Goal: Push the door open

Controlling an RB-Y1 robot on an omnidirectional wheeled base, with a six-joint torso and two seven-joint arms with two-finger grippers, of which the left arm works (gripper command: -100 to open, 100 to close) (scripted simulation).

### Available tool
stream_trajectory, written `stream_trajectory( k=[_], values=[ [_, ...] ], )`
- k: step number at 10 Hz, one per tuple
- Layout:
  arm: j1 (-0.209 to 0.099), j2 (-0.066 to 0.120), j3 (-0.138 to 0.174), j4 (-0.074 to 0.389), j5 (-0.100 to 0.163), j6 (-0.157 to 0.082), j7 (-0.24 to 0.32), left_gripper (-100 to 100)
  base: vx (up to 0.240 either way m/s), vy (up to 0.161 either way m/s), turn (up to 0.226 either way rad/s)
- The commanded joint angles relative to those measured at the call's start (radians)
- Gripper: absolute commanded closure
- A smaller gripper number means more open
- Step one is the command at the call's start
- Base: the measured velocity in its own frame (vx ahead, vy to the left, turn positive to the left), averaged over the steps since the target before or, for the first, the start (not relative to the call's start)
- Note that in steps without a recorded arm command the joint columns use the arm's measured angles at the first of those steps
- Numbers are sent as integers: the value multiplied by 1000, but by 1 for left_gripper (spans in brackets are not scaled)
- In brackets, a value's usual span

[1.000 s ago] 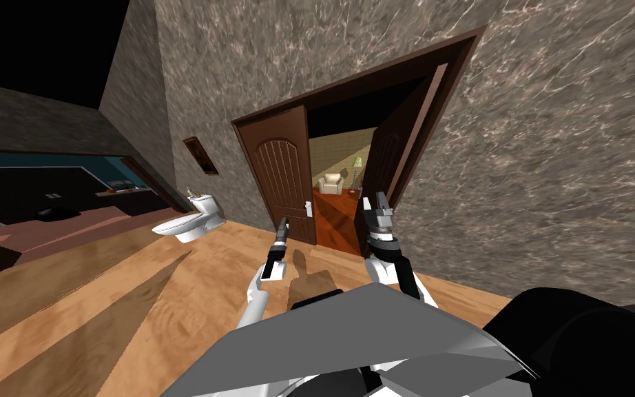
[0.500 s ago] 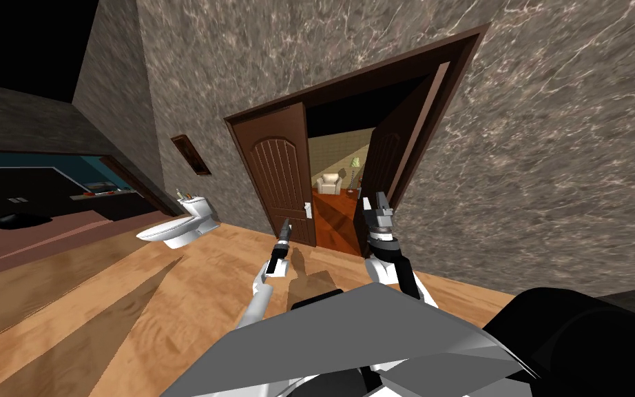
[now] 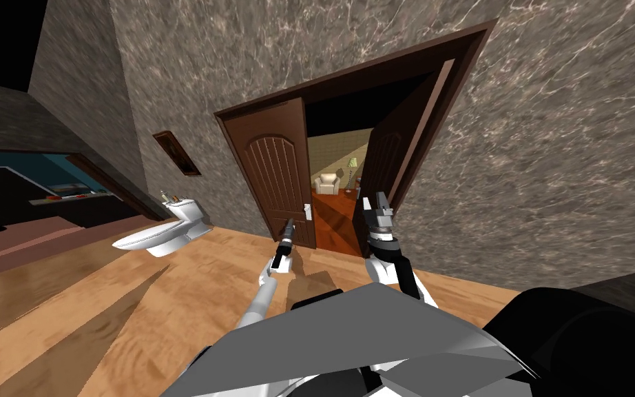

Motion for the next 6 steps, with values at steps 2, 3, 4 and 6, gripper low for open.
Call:
stream_trajectory(
  k=[2, 3, 4, 6],
  values=[
    [-28, -3, -2, 50, 1, 2, 9, -100, 83, 48, -50],
    [-44, -7, -3, 77, 2, 4, 13, -100, 45, 26, -32],
    [-61, -11, -4, 102, 2, 6, 17, -100, 58, 40, -72],
    [-77, -16, -5, 132, 3, 8, 20, -100, 46, 35, -36]
  ],
)
